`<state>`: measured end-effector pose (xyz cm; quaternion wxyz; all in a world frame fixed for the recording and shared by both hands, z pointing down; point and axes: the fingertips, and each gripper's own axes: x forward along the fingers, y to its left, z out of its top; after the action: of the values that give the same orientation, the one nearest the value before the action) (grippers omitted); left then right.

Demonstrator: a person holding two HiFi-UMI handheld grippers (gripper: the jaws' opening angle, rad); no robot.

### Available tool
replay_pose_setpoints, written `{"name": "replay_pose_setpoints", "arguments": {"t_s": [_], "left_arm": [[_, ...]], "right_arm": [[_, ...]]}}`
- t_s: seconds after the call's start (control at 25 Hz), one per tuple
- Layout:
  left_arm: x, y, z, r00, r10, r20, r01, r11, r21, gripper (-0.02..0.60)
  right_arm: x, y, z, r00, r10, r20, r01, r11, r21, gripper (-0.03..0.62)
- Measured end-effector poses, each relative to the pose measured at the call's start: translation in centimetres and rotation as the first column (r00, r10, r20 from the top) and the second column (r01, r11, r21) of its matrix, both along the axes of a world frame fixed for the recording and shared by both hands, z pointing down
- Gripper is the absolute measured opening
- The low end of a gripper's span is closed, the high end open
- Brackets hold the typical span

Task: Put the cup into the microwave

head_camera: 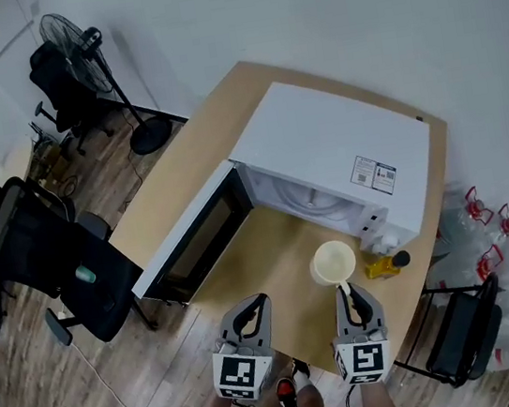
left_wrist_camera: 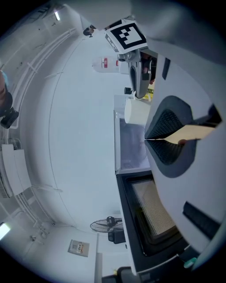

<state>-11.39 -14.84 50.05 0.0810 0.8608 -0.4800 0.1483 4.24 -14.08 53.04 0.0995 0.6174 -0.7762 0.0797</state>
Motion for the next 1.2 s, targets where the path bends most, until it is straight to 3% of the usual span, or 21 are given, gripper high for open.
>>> {"name": "replay_pose_setpoints", "arguments": {"t_s": [0.6,1.2], "left_arm": [[-0.5,-5.6,-2.0,1.000,-0.013,0.001,0.013,1.000,0.028,0.026],[0.1,-11.4,0.6,1.000,-0.022,0.013,0.022,1.000,-0.009,0.026]], "right_arm": [[-0.6,-7.0,-1.0,1.000,-0.006,-0.005,0.006,1.000,0.005,0.054],[0.0,-13.7,2.4,1.000,-0.002,0.010,0.002,0.999,-0.037,0.054]]}}
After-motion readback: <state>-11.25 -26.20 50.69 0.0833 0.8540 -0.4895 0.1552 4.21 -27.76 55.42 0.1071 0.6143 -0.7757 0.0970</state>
